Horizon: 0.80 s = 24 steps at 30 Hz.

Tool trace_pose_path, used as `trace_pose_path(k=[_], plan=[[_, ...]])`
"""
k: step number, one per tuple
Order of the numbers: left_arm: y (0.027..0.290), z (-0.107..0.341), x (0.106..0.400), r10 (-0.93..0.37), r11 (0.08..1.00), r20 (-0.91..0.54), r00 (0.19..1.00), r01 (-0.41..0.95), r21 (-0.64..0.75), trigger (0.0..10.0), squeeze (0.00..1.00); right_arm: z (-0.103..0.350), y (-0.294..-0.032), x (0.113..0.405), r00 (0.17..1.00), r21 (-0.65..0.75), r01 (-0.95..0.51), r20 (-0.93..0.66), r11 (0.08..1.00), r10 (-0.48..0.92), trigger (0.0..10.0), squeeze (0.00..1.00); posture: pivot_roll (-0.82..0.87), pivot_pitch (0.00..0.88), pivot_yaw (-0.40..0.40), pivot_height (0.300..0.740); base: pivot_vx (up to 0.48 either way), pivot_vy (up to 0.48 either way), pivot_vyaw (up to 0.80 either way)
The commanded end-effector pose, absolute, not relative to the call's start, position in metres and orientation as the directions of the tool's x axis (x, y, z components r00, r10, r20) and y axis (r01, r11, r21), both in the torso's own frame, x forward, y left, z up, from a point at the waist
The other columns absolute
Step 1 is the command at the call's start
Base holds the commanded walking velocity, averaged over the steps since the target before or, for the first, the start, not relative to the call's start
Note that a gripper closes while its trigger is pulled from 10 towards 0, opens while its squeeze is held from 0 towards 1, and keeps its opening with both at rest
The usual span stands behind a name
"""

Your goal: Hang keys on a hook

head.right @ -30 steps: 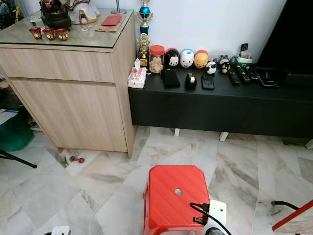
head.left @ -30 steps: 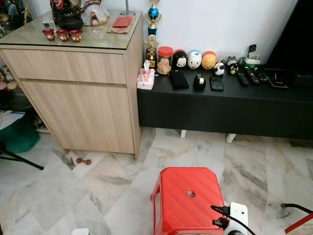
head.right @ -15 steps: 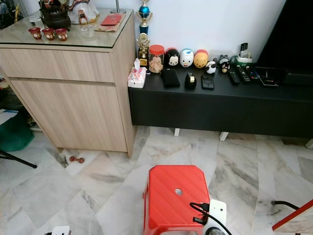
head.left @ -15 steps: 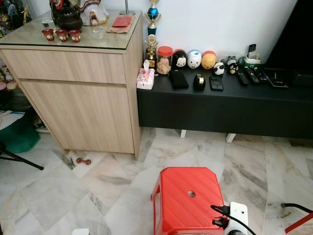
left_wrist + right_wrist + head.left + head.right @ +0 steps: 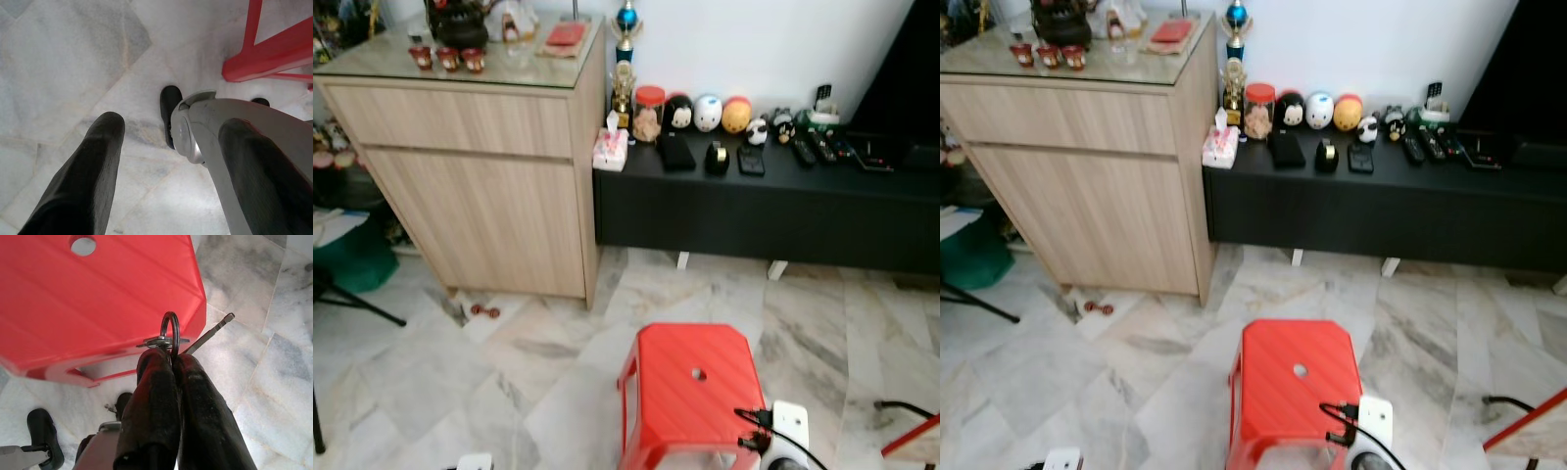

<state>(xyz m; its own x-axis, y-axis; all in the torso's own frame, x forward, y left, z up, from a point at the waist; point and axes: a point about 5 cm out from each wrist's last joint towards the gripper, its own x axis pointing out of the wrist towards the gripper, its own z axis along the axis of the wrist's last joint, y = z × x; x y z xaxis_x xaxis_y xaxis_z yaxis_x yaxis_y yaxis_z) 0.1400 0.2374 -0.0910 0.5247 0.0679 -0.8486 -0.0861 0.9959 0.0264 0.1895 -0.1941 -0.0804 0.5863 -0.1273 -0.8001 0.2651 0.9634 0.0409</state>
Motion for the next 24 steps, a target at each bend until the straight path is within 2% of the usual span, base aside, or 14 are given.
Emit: trace_pose_path(k=[1, 24], plan=[[0.2381, -0.093, 0.1345, 0.066, 0.997, -0.863, 0.5, -0.074, 0.033, 10.0, 0.0, -0.0797, -0.1957, 0.1904, 0.587, 0.036, 0.26, -0.8, 0.965, -0.129, 10.0, 0.0, 0.02, 0.0, -0.059, 0.74, -0.27, 0.0, 0.0], [0.2369, -0.0932, 0.1344, 0.063, 0.997, -0.861, 0.505, -0.076, 0.029, 10.0, 0.0, -0.0797, -0.1972, 0.1901, 0.586, 0.033, 0.254, -0.8, 0.967, -0.127, 10.0, 0.0, 0.02, 0.0, -0.063, 0.74, -0.259, 0.0, 0.0]])
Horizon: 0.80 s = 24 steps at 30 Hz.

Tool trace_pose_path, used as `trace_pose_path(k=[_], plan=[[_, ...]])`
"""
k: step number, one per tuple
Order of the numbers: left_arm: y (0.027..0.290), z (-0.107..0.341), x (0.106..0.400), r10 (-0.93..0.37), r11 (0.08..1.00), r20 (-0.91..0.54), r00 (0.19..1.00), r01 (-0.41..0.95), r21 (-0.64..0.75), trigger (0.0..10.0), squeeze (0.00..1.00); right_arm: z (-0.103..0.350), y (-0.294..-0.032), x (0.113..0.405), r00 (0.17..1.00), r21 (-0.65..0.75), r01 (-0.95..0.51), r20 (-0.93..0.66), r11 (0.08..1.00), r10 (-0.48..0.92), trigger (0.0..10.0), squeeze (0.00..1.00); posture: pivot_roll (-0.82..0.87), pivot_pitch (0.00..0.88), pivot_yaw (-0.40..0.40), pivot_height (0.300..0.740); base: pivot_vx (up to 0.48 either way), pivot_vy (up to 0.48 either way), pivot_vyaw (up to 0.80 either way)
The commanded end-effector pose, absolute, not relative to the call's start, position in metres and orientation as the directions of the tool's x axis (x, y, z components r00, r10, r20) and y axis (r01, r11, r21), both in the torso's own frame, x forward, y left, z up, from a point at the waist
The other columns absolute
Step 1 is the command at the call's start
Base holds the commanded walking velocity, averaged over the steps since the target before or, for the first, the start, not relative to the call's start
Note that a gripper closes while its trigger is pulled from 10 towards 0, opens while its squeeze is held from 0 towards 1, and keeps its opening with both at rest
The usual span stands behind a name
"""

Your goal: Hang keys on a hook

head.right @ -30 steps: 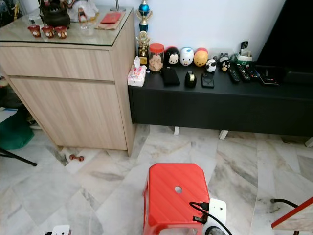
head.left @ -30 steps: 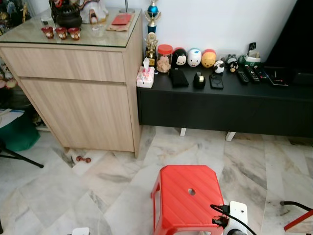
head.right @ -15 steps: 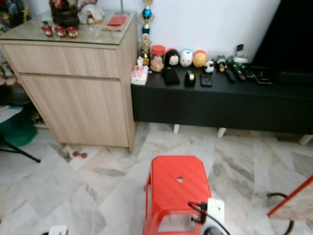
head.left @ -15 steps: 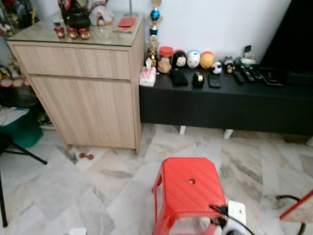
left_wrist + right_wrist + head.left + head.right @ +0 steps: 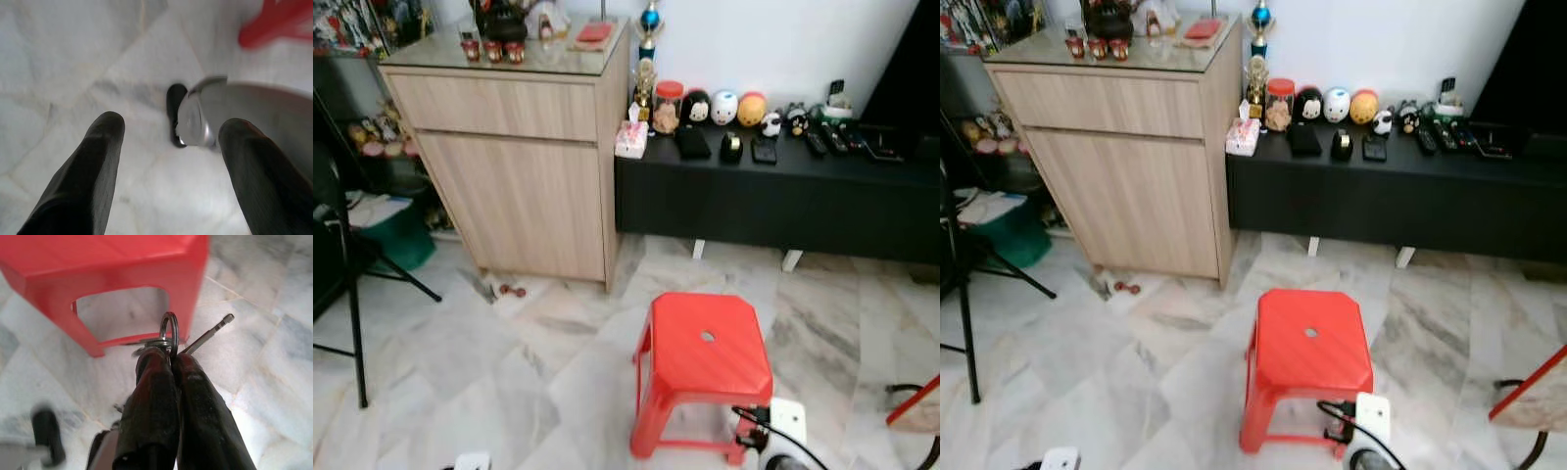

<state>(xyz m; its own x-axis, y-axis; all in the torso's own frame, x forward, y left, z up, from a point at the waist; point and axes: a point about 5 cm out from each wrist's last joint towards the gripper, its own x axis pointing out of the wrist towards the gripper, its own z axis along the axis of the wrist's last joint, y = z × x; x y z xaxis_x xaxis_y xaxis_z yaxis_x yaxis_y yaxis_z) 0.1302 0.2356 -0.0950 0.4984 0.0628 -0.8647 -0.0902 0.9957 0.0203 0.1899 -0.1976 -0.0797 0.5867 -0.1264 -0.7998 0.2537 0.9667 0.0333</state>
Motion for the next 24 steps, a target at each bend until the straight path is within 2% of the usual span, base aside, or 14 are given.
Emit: trace_pose_path(k=[1, 10, 24], plan=[[0.2372, -0.0933, 0.1343, 0.067, 0.997, -0.862, 0.502, -0.074, 0.034, 10.0, 0.0, -0.0797, -0.1973, 0.1901, 0.586, 0.033, 0.254, -0.8, 0.967, -0.127, 10.0, 0.0, 0.02, 0.0, -0.063, 0.74, 0.0, 0.0, 0.0], [0.2385, -0.0924, 0.1358, 0.079, 0.997, -0.859, 0.505, -0.043, 0.067, 10.0, 0.0, -0.0795, -0.1967, 0.1906, 0.587, 0.036, 0.249, -0.8, 0.968, -0.121, 10.0, 0.0, 0.02, 0.0, -0.064, 0.74, 0.0, -0.057, 0.0], [0.2384, -0.0925, 0.1357, 0.081, 0.997, -0.86, 0.504, -0.049, 0.065, 10.0, 0.0, -0.0793, -0.1967, 0.1904, 0.598, 0.065, 0.307, -0.789, 0.95, -0.14, 10.0, 0.0, 0.02, 0.0, -0.063, 0.74, 0.0, -0.447, 0.0]])
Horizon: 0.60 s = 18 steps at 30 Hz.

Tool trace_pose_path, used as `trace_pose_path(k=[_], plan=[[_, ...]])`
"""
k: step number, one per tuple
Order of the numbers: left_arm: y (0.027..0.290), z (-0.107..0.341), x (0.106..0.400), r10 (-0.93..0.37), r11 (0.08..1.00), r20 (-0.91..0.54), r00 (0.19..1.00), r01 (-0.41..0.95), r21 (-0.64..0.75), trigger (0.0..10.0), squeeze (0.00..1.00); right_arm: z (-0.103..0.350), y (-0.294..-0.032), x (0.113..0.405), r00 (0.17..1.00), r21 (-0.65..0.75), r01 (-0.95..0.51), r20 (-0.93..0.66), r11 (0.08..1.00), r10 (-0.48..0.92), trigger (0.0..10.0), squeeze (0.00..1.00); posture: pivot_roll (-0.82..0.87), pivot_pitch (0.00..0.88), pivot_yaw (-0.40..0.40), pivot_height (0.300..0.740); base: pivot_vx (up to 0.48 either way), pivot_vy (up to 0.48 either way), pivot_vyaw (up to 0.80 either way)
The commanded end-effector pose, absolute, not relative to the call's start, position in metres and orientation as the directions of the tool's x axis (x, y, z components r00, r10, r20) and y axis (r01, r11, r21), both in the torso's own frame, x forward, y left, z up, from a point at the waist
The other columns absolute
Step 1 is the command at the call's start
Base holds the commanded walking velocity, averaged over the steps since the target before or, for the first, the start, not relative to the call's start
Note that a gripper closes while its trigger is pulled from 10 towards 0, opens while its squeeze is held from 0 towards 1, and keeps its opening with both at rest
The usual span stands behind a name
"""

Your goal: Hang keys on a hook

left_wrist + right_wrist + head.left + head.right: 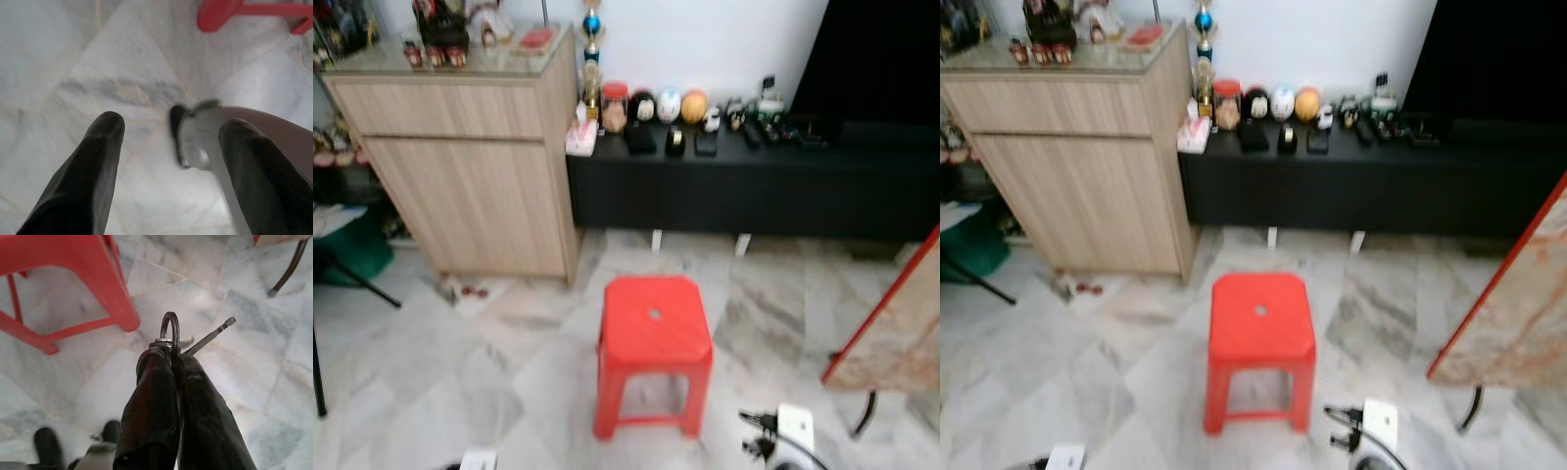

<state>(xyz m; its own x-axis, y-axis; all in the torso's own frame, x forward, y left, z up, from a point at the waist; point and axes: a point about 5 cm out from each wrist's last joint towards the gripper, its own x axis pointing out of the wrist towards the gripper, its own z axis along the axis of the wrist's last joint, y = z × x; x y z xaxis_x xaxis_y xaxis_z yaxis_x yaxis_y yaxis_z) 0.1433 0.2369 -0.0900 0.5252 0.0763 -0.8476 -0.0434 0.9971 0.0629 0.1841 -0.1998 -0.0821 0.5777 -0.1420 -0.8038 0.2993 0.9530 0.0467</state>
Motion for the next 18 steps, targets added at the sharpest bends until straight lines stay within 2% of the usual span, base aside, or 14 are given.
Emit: trace_pose_path(k=[1, 18], plan=[[0.2383, -0.0926, 0.1356, 0.081, 0.997, -0.86, 0.504, -0.048, 0.066, 10.0, 0.0, -0.0793, -0.1969, 0.1903, 0.598, 0.064, 0.31, -0.789, 0.949, -0.142, 10.0, 0.0, 0.02, 0.0, -0.063, 0.74, 0.0, -0.341, 0.0], [0.2377, -0.0931, 0.1345, 0.078, 0.997, -0.862, 0.501, -0.053, 0.059, 10.0, 0.0, -0.08, -0.1972, 0.1891, 0.592, 0.063, 0.312, -0.793, 0.948, -0.142, 10.0, 0.0, 0.01, 0.0, -0.063, 0.74, 0.0, -0.314, 0.0]])
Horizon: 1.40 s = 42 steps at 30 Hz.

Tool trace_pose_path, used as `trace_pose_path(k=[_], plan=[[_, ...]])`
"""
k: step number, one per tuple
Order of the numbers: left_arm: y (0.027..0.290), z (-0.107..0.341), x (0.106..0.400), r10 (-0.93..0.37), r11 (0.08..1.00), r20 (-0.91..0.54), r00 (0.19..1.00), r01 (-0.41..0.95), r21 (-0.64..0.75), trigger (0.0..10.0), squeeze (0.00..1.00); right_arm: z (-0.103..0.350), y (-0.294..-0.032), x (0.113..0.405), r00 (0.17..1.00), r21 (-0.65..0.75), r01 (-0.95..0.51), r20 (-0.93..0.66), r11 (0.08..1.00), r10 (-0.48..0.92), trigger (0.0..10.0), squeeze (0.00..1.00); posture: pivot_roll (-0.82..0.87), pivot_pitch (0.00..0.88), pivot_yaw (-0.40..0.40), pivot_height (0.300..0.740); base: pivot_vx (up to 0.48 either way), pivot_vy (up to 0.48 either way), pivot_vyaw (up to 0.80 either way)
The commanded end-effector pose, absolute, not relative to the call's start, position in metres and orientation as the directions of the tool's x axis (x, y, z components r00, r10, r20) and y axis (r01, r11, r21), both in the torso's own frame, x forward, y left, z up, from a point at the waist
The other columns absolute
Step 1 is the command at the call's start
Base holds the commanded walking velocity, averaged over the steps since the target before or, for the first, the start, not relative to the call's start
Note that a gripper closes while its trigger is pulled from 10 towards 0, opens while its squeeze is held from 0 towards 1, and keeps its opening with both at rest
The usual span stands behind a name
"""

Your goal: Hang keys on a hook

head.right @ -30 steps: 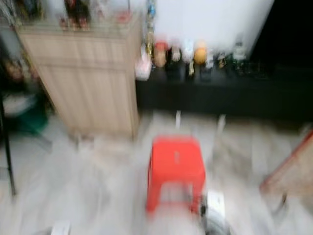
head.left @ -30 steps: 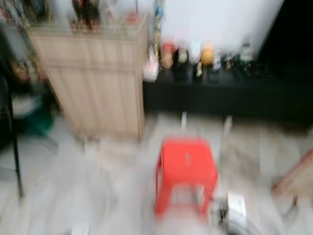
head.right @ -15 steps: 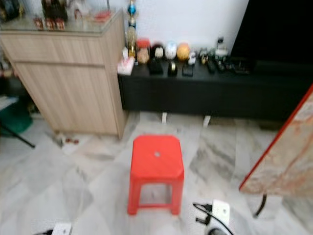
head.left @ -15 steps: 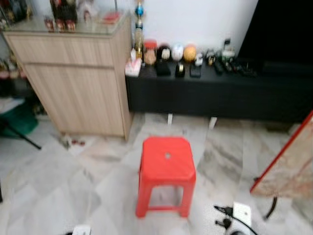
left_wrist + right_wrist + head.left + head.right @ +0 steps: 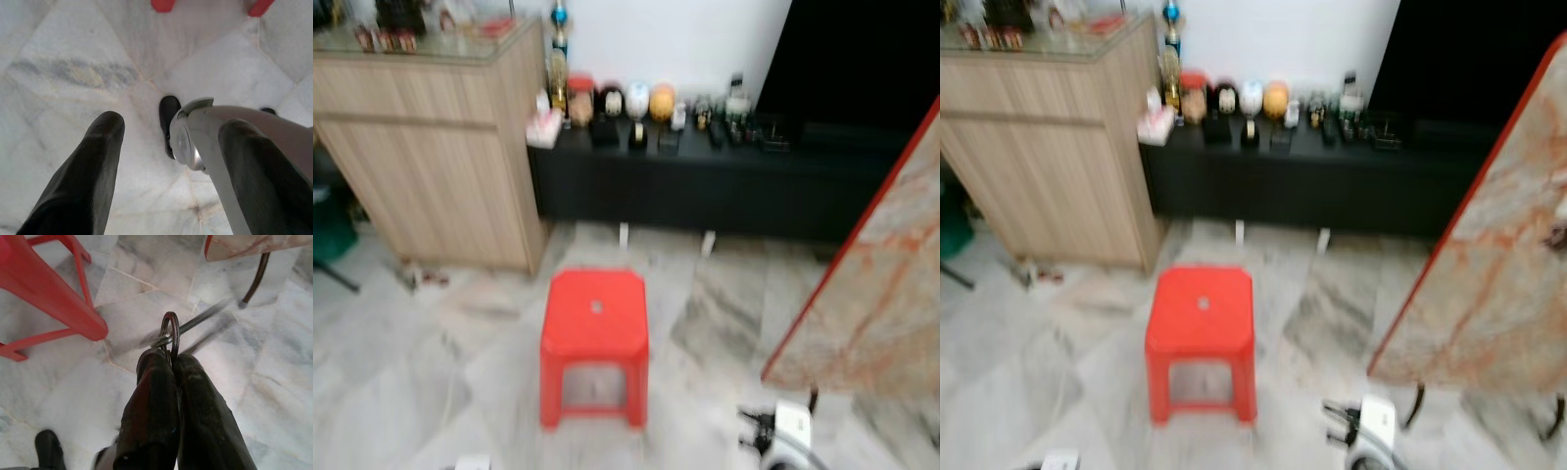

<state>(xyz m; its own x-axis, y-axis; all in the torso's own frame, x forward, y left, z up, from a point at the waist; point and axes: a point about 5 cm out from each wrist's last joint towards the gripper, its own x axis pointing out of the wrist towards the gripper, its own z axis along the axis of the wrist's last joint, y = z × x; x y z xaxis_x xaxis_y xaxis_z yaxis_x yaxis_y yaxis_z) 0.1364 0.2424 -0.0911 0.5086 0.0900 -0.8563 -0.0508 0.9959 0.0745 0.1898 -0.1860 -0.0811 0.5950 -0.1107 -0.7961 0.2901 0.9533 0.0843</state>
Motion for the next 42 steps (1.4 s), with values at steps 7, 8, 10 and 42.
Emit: trace_pose_path(k=[7, 8, 10, 42], plan=[[0.2375, -0.0932, 0.1345, 0.074, 0.997, -0.863, 0.5, -0.048, 0.058, 10.0, 0.0, -0.0802, -0.1972, 0.1888, 0.59, 0.064, 0.313, -0.795, 0.948, -0.141, 10.0, 0.0, 0.01, 0.0, -0.06, 0.74, 0.0, -0.31, 0.0], [0.2374, -0.0932, 0.1346, 0.073, 0.997, -0.862, 0.501, -0.048, 0.057, 10.0, 0.0, -0.0801, -0.1973, 0.1888, 0.59, 0.065, 0.314, -0.795, 0.947, -0.141, 10.0, 0.0, 0.01, 0.0, -0.06, 0.74, 0.0, -0.322, 0.0], [0.2374, -0.0932, 0.1346, 0.073, 0.997, -0.862, 0.501, -0.047, 0.057, 10.0, 0.0, -0.0801, -0.1973, 0.1888, 0.59, 0.065, 0.314, -0.795, 0.947, -0.141, 10.0, 0.0, 0.01, 0.0, -0.06, 0.74, 0.0, -0.321, 0.0], [0.2367, -0.0926, 0.1367, 0.066, 0.998, -0.861, 0.504, -0.041, 0.053, 10.0, 0.0, -0.079, -0.1974, 0.1905, 0.598, 0.072, 0.34, -0.786, 0.938, -0.157, 10.0, 0.0, 0.0, 0.0, -0.051, 0.74, 0.0, -0.333, 0.0]])
